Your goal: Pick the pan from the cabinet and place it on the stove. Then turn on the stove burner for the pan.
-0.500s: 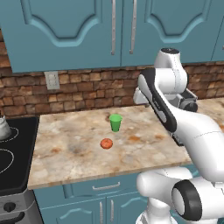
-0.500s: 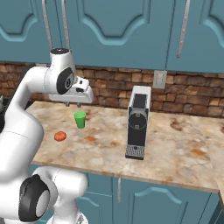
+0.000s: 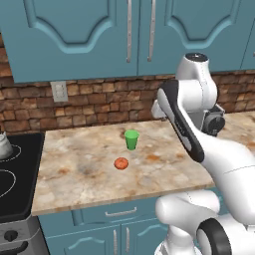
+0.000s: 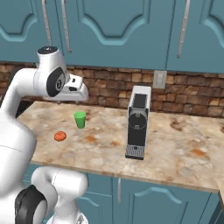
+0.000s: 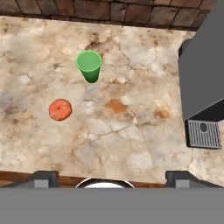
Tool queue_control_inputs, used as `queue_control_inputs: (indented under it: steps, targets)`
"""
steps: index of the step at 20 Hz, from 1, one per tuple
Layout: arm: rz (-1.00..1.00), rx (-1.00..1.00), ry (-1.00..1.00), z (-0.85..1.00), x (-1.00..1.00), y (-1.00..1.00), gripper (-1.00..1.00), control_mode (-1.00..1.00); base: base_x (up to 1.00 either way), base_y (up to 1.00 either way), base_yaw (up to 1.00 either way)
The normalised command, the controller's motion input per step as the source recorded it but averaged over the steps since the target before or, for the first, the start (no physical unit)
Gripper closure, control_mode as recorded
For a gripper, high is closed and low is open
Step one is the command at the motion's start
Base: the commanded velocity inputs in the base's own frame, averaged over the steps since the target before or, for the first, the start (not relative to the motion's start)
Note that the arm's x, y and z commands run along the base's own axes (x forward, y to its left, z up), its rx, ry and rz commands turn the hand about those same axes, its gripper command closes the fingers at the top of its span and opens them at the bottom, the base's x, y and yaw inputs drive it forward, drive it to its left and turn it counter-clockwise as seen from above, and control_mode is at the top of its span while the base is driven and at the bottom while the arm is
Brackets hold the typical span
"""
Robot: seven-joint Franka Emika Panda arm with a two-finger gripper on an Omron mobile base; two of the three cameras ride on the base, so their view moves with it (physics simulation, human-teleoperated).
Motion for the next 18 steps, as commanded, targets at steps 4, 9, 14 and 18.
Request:
queue_control_inputs:
  steps: [4,9,14,18]
  targets:
    - [0.11,-0.09,-0.37,0.33,-0.33,0.39,-1.0,-1.0,0.0,0.0,0.0]
    - [0.0,-0.11,-0.32,0.59,-0.13,0.39,-1.0,-1.0,0.0,0.0,0.0]
    - [0.0,-0.08,-0.27,0.7,0.0,0.11,-1.0,-1.0,0.0,0.0,0.0]
    - [0.0,-0.02,-0.22,0.66,0.0,0.01,-1.0,-1.0,0.0,0.0,0.0]
